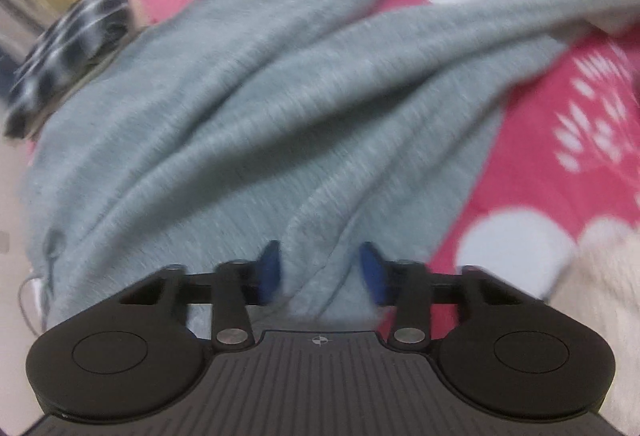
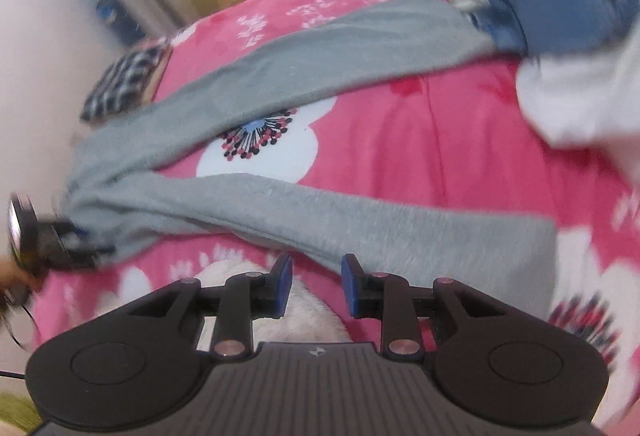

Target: Fold clothes

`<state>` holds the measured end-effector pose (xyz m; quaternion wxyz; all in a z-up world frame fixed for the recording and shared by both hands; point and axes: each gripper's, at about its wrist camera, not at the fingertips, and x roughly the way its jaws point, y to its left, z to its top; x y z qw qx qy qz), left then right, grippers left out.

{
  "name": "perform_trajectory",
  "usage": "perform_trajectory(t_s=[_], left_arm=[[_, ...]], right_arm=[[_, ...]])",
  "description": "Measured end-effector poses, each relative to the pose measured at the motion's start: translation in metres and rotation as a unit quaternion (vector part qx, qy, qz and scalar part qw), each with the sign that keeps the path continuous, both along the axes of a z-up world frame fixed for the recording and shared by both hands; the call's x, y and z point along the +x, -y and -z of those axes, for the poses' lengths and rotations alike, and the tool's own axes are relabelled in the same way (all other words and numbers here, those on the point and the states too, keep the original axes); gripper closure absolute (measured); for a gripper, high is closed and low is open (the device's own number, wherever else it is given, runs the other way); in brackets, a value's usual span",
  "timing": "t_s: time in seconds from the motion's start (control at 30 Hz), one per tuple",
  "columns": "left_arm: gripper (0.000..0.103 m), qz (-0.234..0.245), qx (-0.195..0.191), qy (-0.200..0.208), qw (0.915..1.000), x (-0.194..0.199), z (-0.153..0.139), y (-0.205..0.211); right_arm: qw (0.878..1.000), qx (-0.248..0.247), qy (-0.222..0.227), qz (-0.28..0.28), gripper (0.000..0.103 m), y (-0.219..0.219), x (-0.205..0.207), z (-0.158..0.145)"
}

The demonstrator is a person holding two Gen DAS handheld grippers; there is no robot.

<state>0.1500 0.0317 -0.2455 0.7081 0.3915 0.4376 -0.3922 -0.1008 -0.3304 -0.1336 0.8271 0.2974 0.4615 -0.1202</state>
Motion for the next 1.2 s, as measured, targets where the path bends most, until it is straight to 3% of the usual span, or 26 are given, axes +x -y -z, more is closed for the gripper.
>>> perform_trajectory(t_s=[0.07,0.17,0.27,0.33,0.43,0.5,0.63,0.73,0.8,0.87,0.97,1.03,1.13,1.2], left_arm=[[0.089,0.020,0.006,-0.002,0.9998,-0.012,-0.003,-0.011],[0.091,0.062,0.031,-0.001,0.9976,-0.035,-0.002,-0.023],[0.090,0.097,0.056,0.017,0.9936,-0.054,0.005,-0.030],[0.087,0.106,0.066,0.033,0.9916,-0.063,0.008,-0.032],[0.083,0.075,0.074,0.047,0.9933,-0.069,0.001,-0.023],[0.075,0.061,0.061,0.063,0.9943,-0.074,-0.009,-0.016],[0.071,0.045,0.043,0.098,0.9932,-0.086,-0.018,0.007],[0.071,0.043,0.036,0.107,0.9927,-0.088,-0.015,0.023],[0.071,0.045,0.035,0.111,0.9922,-0.092,-0.013,0.033],[0.073,0.053,0.045,0.121,0.9903,-0.094,-0.009,0.036],[0.079,0.059,0.055,0.122,0.9892,-0.095,-0.005,0.035],[0.085,0.058,0.058,0.114,0.9900,-0.094,-0.003,0.030],[0.086,0.066,0.070,0.111,0.9892,-0.095,0.000,0.027],[0.087,0.069,0.077,0.107,0.9889,-0.096,0.002,0.024]], right_arm=[[0.999,0.036,-0.009,0.031,0.074,0.007,-0.006,0.012],[0.992,0.095,-0.025,0.077,0.074,0.017,-0.020,0.035],[0.972,0.176,-0.037,0.152,0.068,0.032,-0.040,0.065],[0.944,0.236,-0.035,0.227,0.061,0.045,-0.058,0.084],[0.879,0.330,0.005,0.343,0.050,0.065,-0.090,0.108],[0.845,0.354,0.028,0.399,0.043,0.074,-0.108,0.119],[0.820,0.363,-0.004,0.444,0.040,0.078,-0.131,0.134],[0.800,0.388,0.026,0.457,0.041,0.076,-0.141,0.144],[0.801,0.376,0.056,0.463,0.052,0.082,-0.140,0.146],[0.813,0.346,0.077,0.461,0.095,0.090,-0.137,0.134],[0.843,0.296,0.125,0.432,0.096,0.103,-0.125,0.101],[0.855,0.283,0.149,0.409,0.096,0.115,-0.104,0.082],[0.857,0.273,0.167,0.404,0.096,0.139,-0.067,0.068],[0.846,0.277,0.191,0.413,0.096,0.165,-0.045,0.069]])
